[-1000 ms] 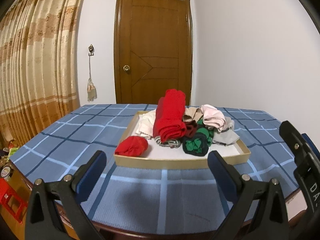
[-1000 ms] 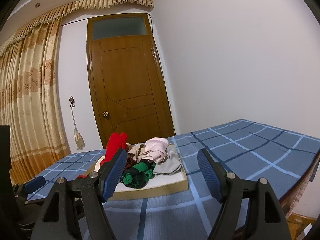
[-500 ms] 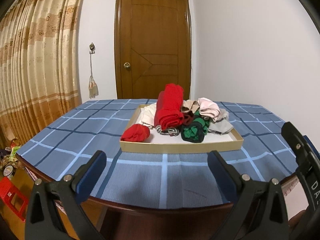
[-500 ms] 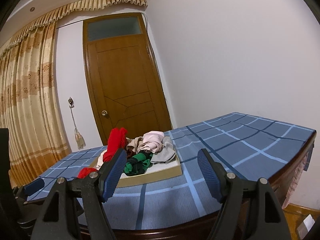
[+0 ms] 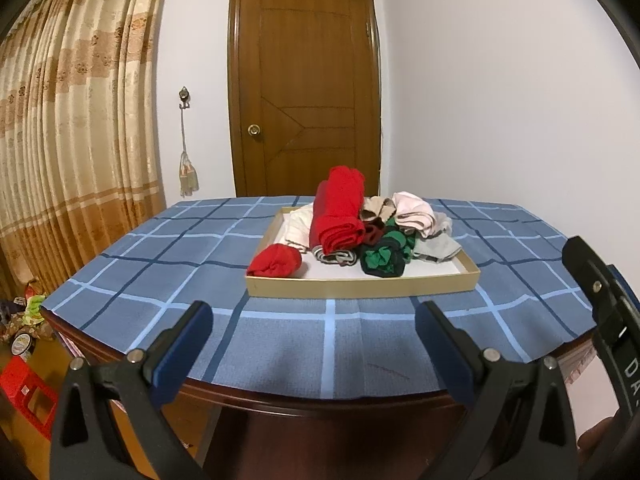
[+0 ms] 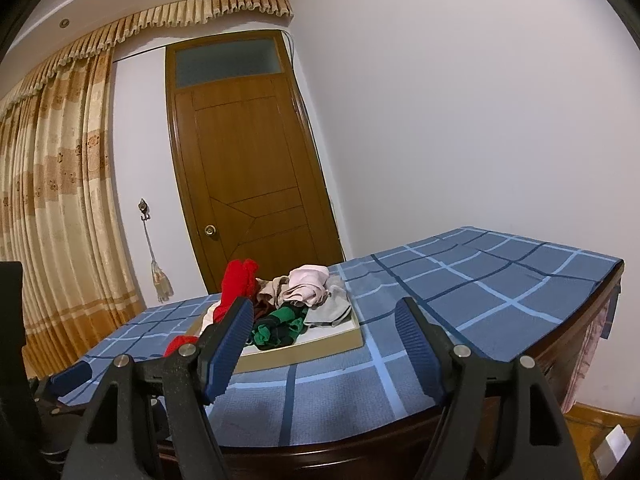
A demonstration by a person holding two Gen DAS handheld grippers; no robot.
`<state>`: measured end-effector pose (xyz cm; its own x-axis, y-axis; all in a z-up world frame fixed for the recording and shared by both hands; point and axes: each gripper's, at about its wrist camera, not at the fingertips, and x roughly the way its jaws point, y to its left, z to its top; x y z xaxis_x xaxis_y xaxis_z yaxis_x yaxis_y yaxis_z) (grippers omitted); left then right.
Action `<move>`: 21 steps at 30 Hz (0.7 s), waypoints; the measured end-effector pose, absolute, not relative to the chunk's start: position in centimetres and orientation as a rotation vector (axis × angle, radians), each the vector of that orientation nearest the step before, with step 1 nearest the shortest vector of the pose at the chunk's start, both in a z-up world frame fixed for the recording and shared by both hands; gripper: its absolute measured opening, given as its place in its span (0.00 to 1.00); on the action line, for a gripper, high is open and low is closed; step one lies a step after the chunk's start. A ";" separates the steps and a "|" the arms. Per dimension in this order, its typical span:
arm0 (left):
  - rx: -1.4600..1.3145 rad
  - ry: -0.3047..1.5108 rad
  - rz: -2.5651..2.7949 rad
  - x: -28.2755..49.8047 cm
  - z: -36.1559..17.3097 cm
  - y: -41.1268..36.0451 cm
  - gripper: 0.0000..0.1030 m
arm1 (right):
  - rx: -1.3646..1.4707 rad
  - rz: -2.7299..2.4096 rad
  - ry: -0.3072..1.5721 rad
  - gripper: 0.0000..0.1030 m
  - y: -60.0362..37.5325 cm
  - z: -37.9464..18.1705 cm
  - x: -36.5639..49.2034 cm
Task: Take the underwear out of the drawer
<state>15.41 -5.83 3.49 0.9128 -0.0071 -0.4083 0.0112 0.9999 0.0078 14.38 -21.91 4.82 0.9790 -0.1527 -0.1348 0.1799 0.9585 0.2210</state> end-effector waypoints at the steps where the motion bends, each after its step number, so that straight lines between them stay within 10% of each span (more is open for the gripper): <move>1: 0.010 0.418 -0.010 15.4 3.5 -5.8 1.00 | 0.233 -0.168 0.123 0.73 -21.9 4.8 14.4; 21: 0.008 0.437 -0.005 15.2 4.3 -5.3 1.00 | 0.226 -0.163 0.116 0.78 -20.9 5.7 13.6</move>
